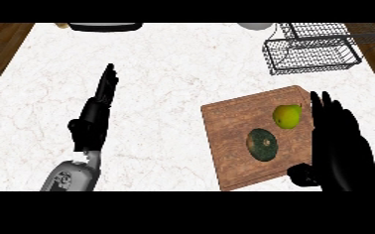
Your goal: Pick the pear from the cutting board and place it in the tiered basket
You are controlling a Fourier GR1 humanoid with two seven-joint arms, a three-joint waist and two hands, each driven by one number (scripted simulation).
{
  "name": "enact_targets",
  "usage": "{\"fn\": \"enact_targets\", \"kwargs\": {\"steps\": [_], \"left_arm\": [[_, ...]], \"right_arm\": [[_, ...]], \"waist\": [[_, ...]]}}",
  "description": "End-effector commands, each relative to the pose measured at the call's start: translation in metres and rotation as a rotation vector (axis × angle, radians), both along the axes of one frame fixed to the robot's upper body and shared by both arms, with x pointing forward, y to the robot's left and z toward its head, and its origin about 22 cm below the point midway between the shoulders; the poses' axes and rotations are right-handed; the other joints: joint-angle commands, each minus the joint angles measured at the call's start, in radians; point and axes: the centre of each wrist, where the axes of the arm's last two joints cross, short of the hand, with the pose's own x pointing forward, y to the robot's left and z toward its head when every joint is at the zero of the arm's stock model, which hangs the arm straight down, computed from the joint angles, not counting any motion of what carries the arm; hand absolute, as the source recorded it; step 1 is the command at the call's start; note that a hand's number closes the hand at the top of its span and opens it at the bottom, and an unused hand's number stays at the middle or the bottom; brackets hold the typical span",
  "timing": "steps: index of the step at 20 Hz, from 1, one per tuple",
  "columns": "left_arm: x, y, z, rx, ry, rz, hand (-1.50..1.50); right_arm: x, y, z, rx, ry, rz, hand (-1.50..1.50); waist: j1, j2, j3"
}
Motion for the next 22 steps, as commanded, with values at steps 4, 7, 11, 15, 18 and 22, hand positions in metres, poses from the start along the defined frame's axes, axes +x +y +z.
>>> {"fn": "enact_targets", "kwargs": {"steps": [4,7,11,15,18,22], "left_arm": [[-0.01,0.015,0.002,0.012,0.004,-0.007,0.0],[-0.006,0.008,0.004,0.008,-0.008,-0.005,0.0],[0.01,0.004,0.01,-0.006,0.007,-0.018,0.0],[0.004,0.0,0.001,0.007,0.003,0.02,0.0],[-0.014,0.014,0.008,0.008,-0.022,0.004,0.0],[0.001,-0.007,0.013,0.001,0.008,-0.012,0.0]], "right_arm": [[-0.018,0.016,-0.022,0.02,0.015,-0.048,-1.5],[0.005,0.01,-0.02,0.012,0.043,-0.036,-1.5],[0.025,0.004,-0.02,0.02,0.038,-0.03,-1.5],[0.007,0.013,-0.016,0.051,0.051,-0.064,-1.5],[0.023,0.002,-0.03,0.058,0.058,-0.044,-1.5],[0.061,0.01,-0.022,0.052,0.083,-0.056,-1.5]], "waist": [[-0.002,-0.001,0.0],[0.0,0.0,0.0],[0.0,0.0,0.0],[-0.002,0.0,0.0],[0.001,0.0,0.0],[0.003,0.001,0.0]]}}
